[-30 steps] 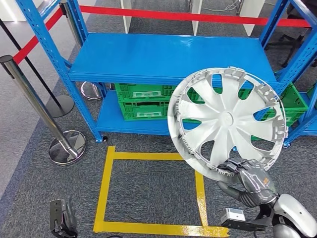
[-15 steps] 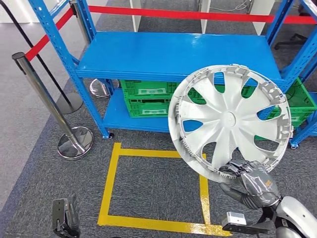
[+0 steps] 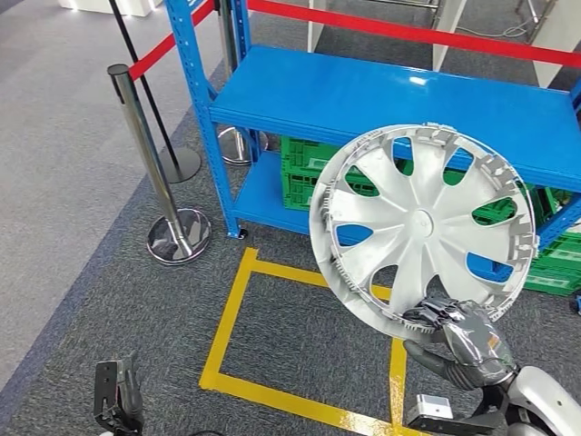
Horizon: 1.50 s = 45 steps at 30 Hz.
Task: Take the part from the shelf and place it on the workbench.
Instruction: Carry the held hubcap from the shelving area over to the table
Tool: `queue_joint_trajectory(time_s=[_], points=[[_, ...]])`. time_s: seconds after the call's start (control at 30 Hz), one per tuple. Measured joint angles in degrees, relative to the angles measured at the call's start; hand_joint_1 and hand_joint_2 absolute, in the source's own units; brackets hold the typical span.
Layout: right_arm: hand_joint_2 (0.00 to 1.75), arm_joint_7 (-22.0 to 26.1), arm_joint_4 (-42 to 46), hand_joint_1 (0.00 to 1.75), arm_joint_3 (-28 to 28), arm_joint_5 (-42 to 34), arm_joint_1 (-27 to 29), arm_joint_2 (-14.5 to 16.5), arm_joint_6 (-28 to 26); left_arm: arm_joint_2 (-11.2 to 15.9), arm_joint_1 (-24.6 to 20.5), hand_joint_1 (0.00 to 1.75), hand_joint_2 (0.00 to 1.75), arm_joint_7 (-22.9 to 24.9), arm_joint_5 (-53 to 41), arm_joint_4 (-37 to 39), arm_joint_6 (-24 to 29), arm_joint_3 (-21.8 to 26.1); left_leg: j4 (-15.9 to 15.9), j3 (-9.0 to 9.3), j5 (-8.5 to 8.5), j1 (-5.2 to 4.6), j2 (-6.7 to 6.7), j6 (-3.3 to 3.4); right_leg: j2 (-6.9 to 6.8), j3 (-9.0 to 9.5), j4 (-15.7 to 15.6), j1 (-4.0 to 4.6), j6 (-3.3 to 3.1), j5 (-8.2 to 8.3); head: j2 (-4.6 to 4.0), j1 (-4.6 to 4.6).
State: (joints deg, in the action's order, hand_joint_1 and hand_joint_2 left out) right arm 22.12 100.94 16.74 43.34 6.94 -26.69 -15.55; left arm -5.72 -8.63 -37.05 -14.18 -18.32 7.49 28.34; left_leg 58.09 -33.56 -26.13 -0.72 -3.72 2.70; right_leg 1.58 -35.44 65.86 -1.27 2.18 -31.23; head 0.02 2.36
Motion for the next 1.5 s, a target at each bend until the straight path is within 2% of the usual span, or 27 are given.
queue_joint_trajectory(time_s=[0.07,0.1,0.17,0.23,0.3,0.37,0.4,0.43,0.47,0.57,0.6,0.67,0.7,0.77,0.83,0.9,0.93,1.0,1.03,1.07,1.13,1.2,1.27,1.33,1.4,1.43,1.5], points=[[1.75,-0.1,0.4,1.75,-0.1,0.1,0.6,0.0,0.0,0.0,-0.1,0.00,0.00,0.0,-0.2,0.0,0.0,0.0,0.6,-0.69,0.14,-0.03,-1.30,-0.46,2.33,3.29,-6.0,-0.25,-0.25,1.49,0.00,0.05],[1.75,-0.1,0.8,1.75,-0.2,0.1,0.9,0.0,-0.1,0.0,-0.1,0.00,0.00,0.0,-0.2,0.0,0.0,-0.1,0.8,-1.15,0.33,0.04,-1.91,-0.85,2.90,3.78,-7.0,-0.27,-0.35,1.34,0.01,0.07],[1.75,-0.2,1.4,1.75,-0.3,0.3,1.5,0.0,-0.1,0.2,0.1,0.00,0.00,0.0,-0.3,0.0,0.0,-0.1,0.8,-1.83,0.75,0.18,-2.94,-1.69,1.86,3.81,-7.3,-0.25,-0.74,1.55,0.01,0.07],[1.75,-0.4,1.9,1.75,-0.3,0.5,1.7,0.0,-0.1,0.3,0.2,0.00,0.00,-0.1,-0.4,-0.1,0.0,-0.1,2.2,-2.57,-0.28,0.09,-1.09,-2.43,0.45,3.86,-7.6,-0.41,-1.36,1.91,0.00,0.38],[1.75,-0.5,2.3,1.75,-0.4,0.6,2.1,0.0,-0.1,0.2,0.0,0.00,0.00,-0.1,-0.4,-0.1,0.0,-0.3,7.7,-4.83,-3.58,0.25,1.95,-3.09,-1.11,3.89,-7.7,-0.41,-1.72,2.03,0.00,0.75],[1.75,-0.5,2.4,1.75,-0.4,0.7,2.3,0.0,0.0,0.2,-0.1,0.00,0.00,-0.1,-0.4,-0.1,0.0,-0.4,14.8,-7.77,-6.73,0.72,2.88,-3.60,-2.71,3.82,-7.7,-0.33,-1.81,2.02,0.00,0.84],[1.75,-0.5,2.5,1.75,-0.4,0.7,2.3,0.0,0.0,0.2,-0.1,0.00,0.00,-0.1,-0.4,-0.1,0.0,-0.5,16.6,-8.37,-7.07,0.89,2.99,-3.78,-3.46,3.80,-7.6,-0.33,-1.80,2.02,0.00,0.86],[1.75,-0.5,2.5,1.75,-0.4,0.8,2.3,0.0,0.0,0.2,-0.1,0.00,0.00,-0.1,-0.4,-0.1,0.0,-0.5,16.2,-7.91,-6.31,1.01,3.14,-3.87,-4.21,3.82,-7.6,-0.33,-1.78,2.00,0.00,0.87],[1.75,-0.5,2.6,1.75,-0.3,0.8,2.4,0.0,0.0,0.2,0.0,0.00,0.00,-0.1,-0.4,-0.1,-0.1,-0.5,13.4,-6.34,-4.62,1.07,3.50,-3.84,-4.93,3.90,-7.6,-0.34,-1.73,1.97,0.00,0.87],[1.75,-0.6,2.8,1.75,-0.4,0.9,2.4,0.0,0.0,0.3,-0.3,0.00,0.00,-0.2,-0.4,-0.2,-0.1,-0.6,2.4,-0.75,-0.67,0.47,6.53,-3.08,-6.82,4.04,-7.6,-0.06,-1.22,1.82,0.00,0.85],[1.75,-0.6,2.9,1.75,-0.4,0.9,2.4,0.0,0.0,0.3,-0.3,0.00,0.00,-0.2,-0.4,-0.2,-0.1,-0.6,1.0,-0.20,-0.52,0.20,7.07,-2.74,-7.40,4.00,-7.6,0.07,-0.95,1.80,0.01,0.80],[1.75,-0.5,3.1,1.75,-0.3,0.9,2.3,0.0,0.0,0.3,-0.3,0.00,0.00,-0.2,-0.5,-0.2,-0.1,-0.7,0.5,-0.47,-0.39,-0.02,6.25,-1.98,-8.44,4.02,-7.7,0.11,-0.29,1.82,0.01,0.70],[1.75,-0.5,3.2,1.75,-0.3,0.9,2.3,0.0,0.0,0.4,-0.2,0.00,0.00,-0.2,-0.5,-0.2,-0.1,-0.8,0.3,-0.49,-0.16,0.03,5.68,-1.59,-8.09,3.95,-7.6,0.01,0.03,1.56,0.01,0.65],[1.75,-0.6,3.3,1.75,-0.3,0.9,2.4,0.0,0.0,0.3,-0.3,0.00,0.00,-0.2,-0.6,-0.3,-0.1,-0.9,-0.3,-0.44,0.38,0.27,4.62,-0.76,-5.23,2.76,-5.2,-0.19,0.39,-0.38,0.01,0.50],[1.75,-0.6,3.3,1.75,-0.4,0.9,2.7,-0.1,0.0,0.3,-0.5,0.00,0.00,-0.2,-0.6,-0.3,-0.2,-0.9,-0.4,-0.64,0.66,0.29,3.48,-0.32,-2.31,-0.58,1.8,-0.20,0.33,-3.96,0.01,0.28],[1.75,-0.5,3.3,1.75,-0.3,0.9,3.2,-0.1,-0.1,0.2,-0.5,0.00,0.00,-0.2,-0.7,-0.3,-0.2,-1.0,-0.3,-0.82,0.75,0.13,2.07,-0.17,-1.70,-3.60,7.8,-0.15,0.28,-5.78,0.00,0.21],[1.75,-0.5,3.3,1.75,-0.3,0.9,3.4,-0.1,-0.1,0.2,-0.4,0.00,0.00,-0.2,-0.7,-0.3,-0.2,-1.0,-0.2,-0.86,0.77,0.10,1.32,-0.17,-1.64,-3.79,8.0,-0.14,0.25,-5.08,0.00,0.21],[1.75,-0.6,3.3,1.75,-0.3,0.9,3.6,-0.1,-0.1,0.1,-0.4,0.00,0.00,-0.2,-0.8,-0.3,-0.3,-1.0,0.2,-0.91,0.70,0.17,-0.20,-0.30,-0.73,-0.99,2.0,-0.29,0.17,-1.17,0.00,0.19],[1.75,-0.6,3.4,1.75,-0.3,0.9,3.6,-0.1,-0.1,0.1,-0.4,0.00,0.00,-0.2,-0.8,-0.3,-0.3,-1.0,0.5,-1.09,0.64,0.13,-0.93,-0.49,0.73,0.79,-1.8,-0.47,0.21,0.29,0.00,0.19],[1.75,-0.6,3.4,1.75,-0.3,0.9,3.7,-0.1,-0.1,0.1,-0.5,0.00,0.00,-0.2,-0.8,-0.3,-0.3,-1.0,0.9,-1.39,0.63,0.12,-1.61,-0.73,1.99,2.26,-4.7,-0.65,0.24,1.18,0.01,0.24],[1.75,-0.6,3.6,1.75,-0.3,0.9,3.9,-0.1,-0.2,0.1,-0.5,0.00,0.00,-0.2,-0.8,-0.3,-0.3,-1.0,1.3,-2.11,0.86,0.19,-2.91,-1.41,3.24,3.28,-6.6,-0.71,0.19,1.14,0.01,0.29],[1.75,-0.6,3.7,1.75,-0.3,1.0,4.0,-0.1,-0.2,0.2,-0.3,0.00,0.00,-0.1,-0.8,-0.3,-0.3,-1.0,1.3,-2.50,1.09,0.36,-3.58,-2.05,1.91,3.46,-6.7,-0.68,-0.28,1.42,0.00,0.27],[1.75,-0.6,3.9,1.75,-0.3,0.9,4.1,-0.1,-0.2,0.3,-0.3,0.00,0.00,-0.1,-0.8,-0.3,-0.3,-1.0,3.5,-3.56,-0.34,0.24,-1.18,-2.67,0.34,3.66,-6.9,-0.73,-0.97,1.61,0.00,0.56],[1.75,-0.6,4.0,1.75,-0.4,1.0,4.2,-0.1,-0.2,0.2,-0.5,0.00,0.00,-0.1,-0.8,-0.3,-0.3,-1.0,9.8,-6.44,-3.78,0.37,2.03,-3.22,-1.34,3.73,-7.0,-0.53,-1.43,1.57,0.00,0.86],[1.75,-0.6,4.0,1.75,-0.3,1.0,4.2,-0.1,-0.2,0.2,-0.6,0.00,0.00,-0.1,-0.8,-0.3,-0.3,-1.0,16.2,-9.28,-6.19,0.72,2.91,-3.51,-2.97,3.74,-7.0,-0.36,-1.56,1.47,0.00,0.88],[1.75,-0.6,4.0,1.75,-0.3,1.0,4.2,-0.1,-0.2,0.1,-0.5,0.00,0.00,-0.1,-0.8,-0.3,-0.3,-1.0,17.0,-9.50,-5.97,0.82,3.06,-3.56,-3.75,3.78,-6.9,-0.34,-1.56,1.41,0.00,0.89],[1.75,-0.6,4.0,1.75,-0.3,1.0,4.2,-0.1,-0.2,0.1,-0.4,0.00,0.00,-0.1,-0.8,-0.3,-0.3,-1.0,11.9,-6.72,-2.79,0.85,3.81,-3.38,-5.21,4.05,-6.9,-0.33,-1.44,1.20,0.00,0.90]])
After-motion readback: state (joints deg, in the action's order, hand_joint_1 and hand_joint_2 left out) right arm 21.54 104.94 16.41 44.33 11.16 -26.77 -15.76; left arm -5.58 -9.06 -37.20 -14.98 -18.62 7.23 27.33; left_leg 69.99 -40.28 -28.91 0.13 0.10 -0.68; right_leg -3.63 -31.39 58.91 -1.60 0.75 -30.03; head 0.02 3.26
